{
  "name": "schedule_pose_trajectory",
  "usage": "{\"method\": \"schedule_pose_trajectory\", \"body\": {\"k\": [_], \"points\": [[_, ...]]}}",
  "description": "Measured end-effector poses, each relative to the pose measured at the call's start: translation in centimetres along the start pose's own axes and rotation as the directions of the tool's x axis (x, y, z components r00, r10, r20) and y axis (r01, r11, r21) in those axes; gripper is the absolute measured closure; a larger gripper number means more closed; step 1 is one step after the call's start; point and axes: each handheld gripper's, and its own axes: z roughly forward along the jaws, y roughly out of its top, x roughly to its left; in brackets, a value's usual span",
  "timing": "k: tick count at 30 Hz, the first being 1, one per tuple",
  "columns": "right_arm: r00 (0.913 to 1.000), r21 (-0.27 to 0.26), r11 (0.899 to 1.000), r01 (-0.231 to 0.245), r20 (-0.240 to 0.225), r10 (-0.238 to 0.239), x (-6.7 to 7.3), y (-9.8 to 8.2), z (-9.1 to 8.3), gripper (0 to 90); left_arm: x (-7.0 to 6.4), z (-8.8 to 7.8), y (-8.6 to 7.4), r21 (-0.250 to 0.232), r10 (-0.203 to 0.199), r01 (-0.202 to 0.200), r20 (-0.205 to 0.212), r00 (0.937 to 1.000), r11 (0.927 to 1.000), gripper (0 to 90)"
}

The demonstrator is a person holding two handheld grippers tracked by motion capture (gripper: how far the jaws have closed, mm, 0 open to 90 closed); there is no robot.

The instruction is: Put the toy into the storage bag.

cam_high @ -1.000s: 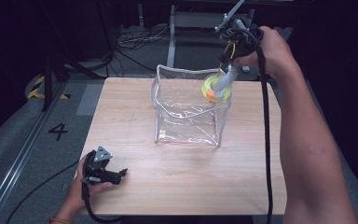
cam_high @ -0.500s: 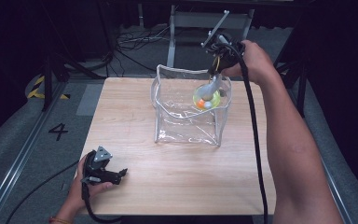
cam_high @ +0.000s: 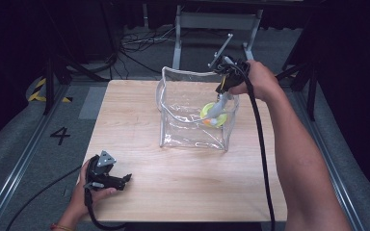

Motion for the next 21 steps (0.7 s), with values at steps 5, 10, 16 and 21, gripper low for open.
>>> {"method": "schedule_pose_trajectory", "body": {"k": [5,10,16,21], "points": [[0.9998,0.011,1.0,-0.001,-0.018,0.001,0.0,-0.6,0.8,88.2,0.0,0.0,0.0,0.0,0.001,-0.001,0.0,1.0,1.0,1.0],[0.9995,0.028,1.0,-0.007,-0.029,0.008,0.0,-1.2,1.7,88.1,0.0,0.0,0.0,0.0,0.0,0.0,0.001,1.0,1.0,1.0],[0.9991,0.055,0.998,-0.005,-0.043,0.007,0.1,-1.5,2.8,88.0,0.1,0.0,0.0,0.001,0.007,-0.007,0.001,1.0,1.0,1.0],[0.9992,0.079,0.997,0.0,-0.041,0.003,0.3,-1.6,3.3,87.9,0.0,0.0,0.0,0.001,0.003,-0.003,0.002,1.0,1.0,1.0]]}}
